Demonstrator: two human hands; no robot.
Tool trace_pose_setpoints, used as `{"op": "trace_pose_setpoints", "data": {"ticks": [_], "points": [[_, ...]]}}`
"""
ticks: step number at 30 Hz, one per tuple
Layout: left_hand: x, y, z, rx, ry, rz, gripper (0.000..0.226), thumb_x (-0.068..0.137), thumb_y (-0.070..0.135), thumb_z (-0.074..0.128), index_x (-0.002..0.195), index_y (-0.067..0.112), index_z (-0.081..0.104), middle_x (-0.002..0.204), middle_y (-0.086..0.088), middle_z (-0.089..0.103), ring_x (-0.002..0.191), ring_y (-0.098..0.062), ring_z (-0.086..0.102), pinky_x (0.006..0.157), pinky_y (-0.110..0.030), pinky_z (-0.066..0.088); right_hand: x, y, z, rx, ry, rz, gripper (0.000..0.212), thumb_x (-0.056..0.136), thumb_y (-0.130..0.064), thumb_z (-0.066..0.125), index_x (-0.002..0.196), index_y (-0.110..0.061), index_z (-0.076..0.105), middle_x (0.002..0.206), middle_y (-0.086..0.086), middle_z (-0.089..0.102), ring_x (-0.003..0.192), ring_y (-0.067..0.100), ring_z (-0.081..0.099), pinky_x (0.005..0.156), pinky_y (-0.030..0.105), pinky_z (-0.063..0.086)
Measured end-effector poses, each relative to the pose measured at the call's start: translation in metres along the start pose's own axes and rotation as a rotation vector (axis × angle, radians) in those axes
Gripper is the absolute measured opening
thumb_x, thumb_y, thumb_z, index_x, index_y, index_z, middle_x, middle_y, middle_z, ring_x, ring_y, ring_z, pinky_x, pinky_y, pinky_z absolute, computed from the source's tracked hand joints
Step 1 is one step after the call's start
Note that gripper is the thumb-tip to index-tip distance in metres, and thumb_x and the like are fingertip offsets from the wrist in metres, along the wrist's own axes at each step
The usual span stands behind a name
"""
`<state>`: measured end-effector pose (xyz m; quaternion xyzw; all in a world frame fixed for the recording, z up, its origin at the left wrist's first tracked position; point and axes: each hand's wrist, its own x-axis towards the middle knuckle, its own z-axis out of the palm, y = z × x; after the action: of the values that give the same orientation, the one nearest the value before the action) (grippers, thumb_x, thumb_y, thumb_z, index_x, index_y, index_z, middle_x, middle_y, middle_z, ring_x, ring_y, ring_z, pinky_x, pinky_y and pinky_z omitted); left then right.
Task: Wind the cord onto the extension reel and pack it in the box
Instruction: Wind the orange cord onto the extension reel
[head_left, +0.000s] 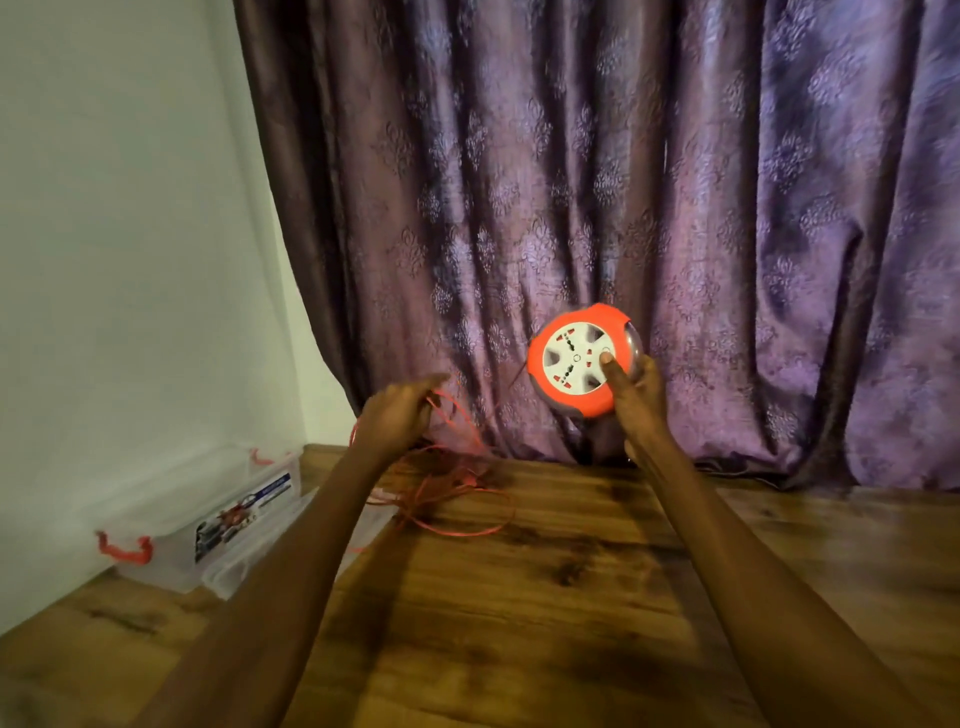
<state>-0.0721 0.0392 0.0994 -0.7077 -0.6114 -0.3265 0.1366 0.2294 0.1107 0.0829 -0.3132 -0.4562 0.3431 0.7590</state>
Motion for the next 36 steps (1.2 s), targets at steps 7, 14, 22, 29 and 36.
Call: {"op": "trace_pose_setpoints", "data": {"ticks": [7, 14, 22, 29, 36], "points": [[-0.082, 0.013, 0.033, 0.539, -0.306, 0.233, 0.046, 0.090, 0.058, 0.043, 0.131, 0.043, 0.057, 0.147, 0.003, 0.044, 0.127, -0.031, 0.041, 0.104, -0.042, 0.031, -0.011, 0.010, -0.031, -0.107, -0.051, 0.008, 0.025, 0.089, -0.025, 0.074, 0.106, -0.015, 0.057, 0.096, 0.000, 0.066, 0.082, 0.010, 0.063, 0.069, 0.024, 0.057], [-0.138, 0.036, 0.047, 0.581, -0.471, 0.190, 0.059, 0.081, 0.077, 0.038, 0.125, 0.046, 0.060, 0.148, -0.001, 0.048, 0.139, -0.036, 0.030, 0.112, -0.059, 0.009, -0.026, 0.012, -0.058, -0.152, -0.089, 0.032, 0.022, 0.088, -0.021, 0.075, 0.106, -0.018, 0.061, 0.098, 0.000, 0.070, 0.079, 0.003, 0.067, 0.063, 0.019, 0.056], [-0.147, 0.042, 0.044, 0.229, -0.344, 0.322, 0.056, 0.091, 0.070, 0.027, 0.103, 0.032, 0.066, 0.100, -0.001, 0.069, 0.094, -0.025, 0.064, 0.077, -0.037, 0.050, -0.044, 0.021, -0.067, -0.149, -0.143, 0.098, 0.037, 0.090, -0.018, 0.072, 0.123, -0.005, 0.061, 0.113, 0.012, 0.070, 0.095, 0.020, 0.067, 0.082, 0.037, 0.059], [-0.142, 0.014, 0.069, 0.232, -0.622, -0.121, 0.087, 0.084, 0.083, 0.015, 0.156, 0.034, 0.013, 0.167, -0.001, 0.009, 0.153, -0.036, 0.004, 0.121, -0.056, 0.001, -0.054, 0.008, -0.061, -0.071, -0.184, 0.085, 0.023, 0.091, -0.014, 0.070, 0.112, -0.015, 0.060, 0.098, -0.005, 0.071, 0.080, 0.002, 0.069, 0.066, 0.021, 0.056], [-0.140, 0.027, 0.088, -0.004, -0.354, -0.071, 0.055, 0.100, 0.056, 0.030, 0.139, 0.022, 0.048, 0.149, -0.007, 0.046, 0.140, -0.027, 0.039, 0.117, -0.046, 0.028, -0.051, 0.007, -0.063, -0.013, -0.216, 0.103, 0.023, 0.090, -0.015, 0.072, 0.111, -0.017, 0.064, 0.098, -0.006, 0.075, 0.085, 0.005, 0.071, 0.066, 0.022, 0.057]]}}
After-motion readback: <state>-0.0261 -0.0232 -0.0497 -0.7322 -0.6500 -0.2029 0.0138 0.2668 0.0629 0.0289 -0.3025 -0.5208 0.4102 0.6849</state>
